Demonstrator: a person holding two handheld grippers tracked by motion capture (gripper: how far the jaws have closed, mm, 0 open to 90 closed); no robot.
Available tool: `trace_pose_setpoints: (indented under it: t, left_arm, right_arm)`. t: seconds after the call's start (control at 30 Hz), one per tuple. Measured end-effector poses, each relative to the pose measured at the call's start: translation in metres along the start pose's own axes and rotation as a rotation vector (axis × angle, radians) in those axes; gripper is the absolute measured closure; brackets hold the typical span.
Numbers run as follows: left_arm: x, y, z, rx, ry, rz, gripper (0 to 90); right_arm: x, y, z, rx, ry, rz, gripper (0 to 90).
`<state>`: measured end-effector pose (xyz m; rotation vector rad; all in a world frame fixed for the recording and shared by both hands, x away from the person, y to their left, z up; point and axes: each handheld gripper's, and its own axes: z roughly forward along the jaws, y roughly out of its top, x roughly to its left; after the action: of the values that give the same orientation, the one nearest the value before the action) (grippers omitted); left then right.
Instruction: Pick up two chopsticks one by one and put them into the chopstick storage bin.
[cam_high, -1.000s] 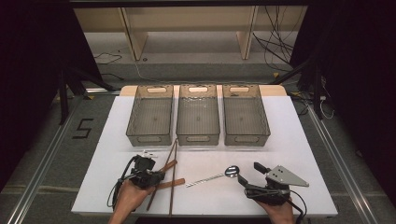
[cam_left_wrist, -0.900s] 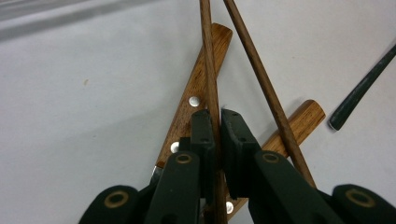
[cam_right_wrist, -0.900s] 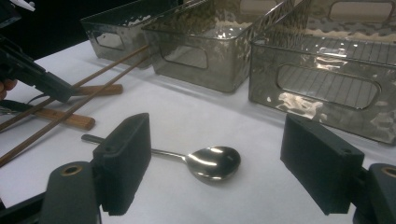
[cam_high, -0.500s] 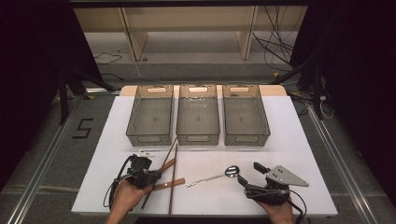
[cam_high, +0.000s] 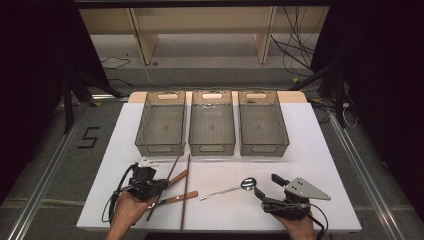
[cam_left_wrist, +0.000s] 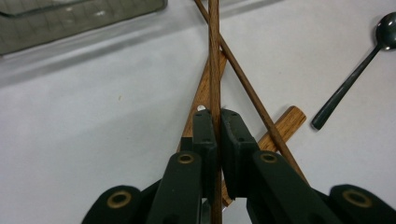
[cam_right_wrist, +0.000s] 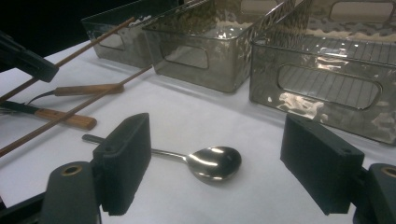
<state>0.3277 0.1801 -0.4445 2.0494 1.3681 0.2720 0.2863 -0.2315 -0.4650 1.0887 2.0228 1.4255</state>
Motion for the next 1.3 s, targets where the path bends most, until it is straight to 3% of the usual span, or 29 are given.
trace_pose_setpoints:
  t: [0.33,0.63,0.73,1.07,1.3]
  left_arm:
    - [0.013,0.01,-0.014,-0.064,-0.022,-0.008,84.9]
    - [0.026,0.04,-0.026,-0.127,0.01,-0.004,84.8]
    - [0.029,0.05,-0.03,-0.15,-0.001,-0.006,84.8]
    - [0.037,0.082,-0.028,-0.188,0.007,0.022,84.8]
    - [0.038,0.109,-0.023,-0.195,0.04,0.074,84.7]
  right_arm:
    - [0.0,0.0,0.0,-0.002,-0.002,0.002,25.2]
    - [-0.001,0.0,0.0,-0.007,-0.005,0.005,25.2]
    - [-0.001,0.0,0.0,-0.006,-0.004,0.005,25.2]
    - [-0.001,0.0,-0.001,-0.011,-0.001,0.006,24.9]
    - [-0.001,0.0,0.0,-0.011,0.002,0.008,24.7]
